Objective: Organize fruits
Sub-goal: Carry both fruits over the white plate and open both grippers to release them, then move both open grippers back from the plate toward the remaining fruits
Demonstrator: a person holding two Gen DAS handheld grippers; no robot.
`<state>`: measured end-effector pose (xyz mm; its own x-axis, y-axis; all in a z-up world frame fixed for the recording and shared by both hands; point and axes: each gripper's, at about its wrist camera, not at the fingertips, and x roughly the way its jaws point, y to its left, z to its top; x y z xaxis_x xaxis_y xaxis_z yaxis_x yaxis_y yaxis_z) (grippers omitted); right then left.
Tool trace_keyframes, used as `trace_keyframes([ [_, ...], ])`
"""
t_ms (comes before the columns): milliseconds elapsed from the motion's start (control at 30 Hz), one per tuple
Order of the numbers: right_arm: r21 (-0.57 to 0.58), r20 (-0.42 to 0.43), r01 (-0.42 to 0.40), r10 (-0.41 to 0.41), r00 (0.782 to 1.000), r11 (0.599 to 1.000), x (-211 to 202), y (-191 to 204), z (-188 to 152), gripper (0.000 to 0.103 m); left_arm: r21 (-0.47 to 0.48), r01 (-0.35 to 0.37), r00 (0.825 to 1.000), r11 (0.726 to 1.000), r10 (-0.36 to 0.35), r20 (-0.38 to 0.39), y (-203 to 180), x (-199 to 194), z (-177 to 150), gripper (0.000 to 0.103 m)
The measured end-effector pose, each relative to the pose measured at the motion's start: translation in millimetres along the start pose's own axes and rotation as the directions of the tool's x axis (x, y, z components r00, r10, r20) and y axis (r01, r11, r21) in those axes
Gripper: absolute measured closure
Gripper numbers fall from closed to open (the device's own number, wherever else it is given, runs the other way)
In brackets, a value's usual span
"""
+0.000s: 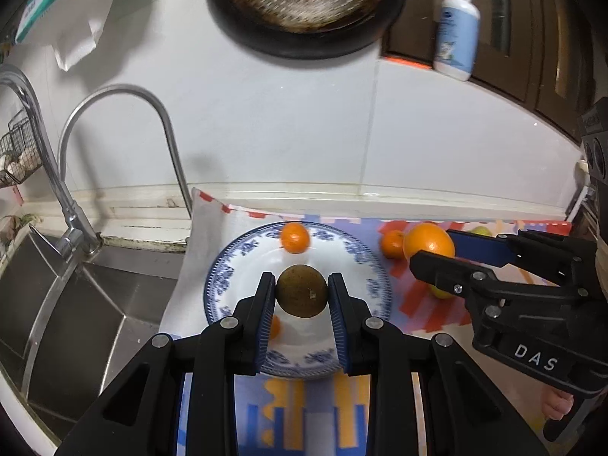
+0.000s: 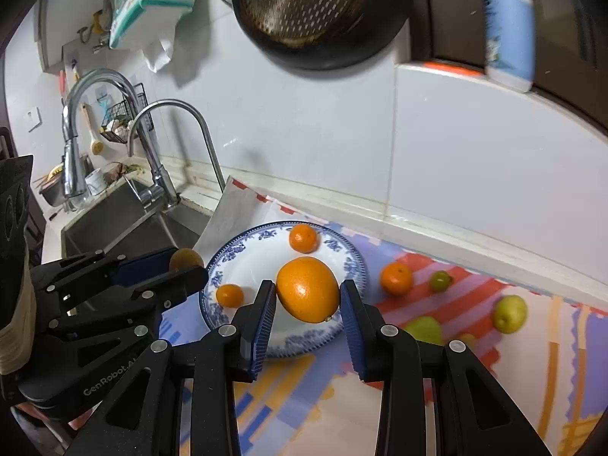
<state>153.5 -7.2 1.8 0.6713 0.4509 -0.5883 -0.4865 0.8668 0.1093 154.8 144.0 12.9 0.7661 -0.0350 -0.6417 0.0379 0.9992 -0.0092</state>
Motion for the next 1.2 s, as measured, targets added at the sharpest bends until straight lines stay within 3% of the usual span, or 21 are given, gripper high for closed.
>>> trace_keyframes([
  [333, -0.016, -0.109, 0.001, -0.003, 0.994, 1.000, 73, 4, 15, 0.067, -0.023, -0.003, 0.996, 1.000, 0.001, -0.089, 37, 63, 2, 0.074],
  [600, 0.026, -0.213, 0.011, -0.006, 0.977, 1.000, 125, -9, 13, 0.067, -0.031, 0.003, 0.985, 1.000, -0.009, -0.174, 49, 110, 1, 0.074],
  [1033, 0.050, -0.254, 0.019, -0.006, 0.967, 0.999, 148, -16, 11, 0.067, -0.031, 0.013, 0.974, 0.999, -0.020, -0.227, 49, 140, -1, 0.074],
  [1200, 0.032, -0.243, 0.017, -0.009, 0.970, 0.999, 142, -13, 12, 0.066, -0.031, -0.006, 0.980, 0.999, 0.000, -0.197, 50, 127, 0, 0.066],
])
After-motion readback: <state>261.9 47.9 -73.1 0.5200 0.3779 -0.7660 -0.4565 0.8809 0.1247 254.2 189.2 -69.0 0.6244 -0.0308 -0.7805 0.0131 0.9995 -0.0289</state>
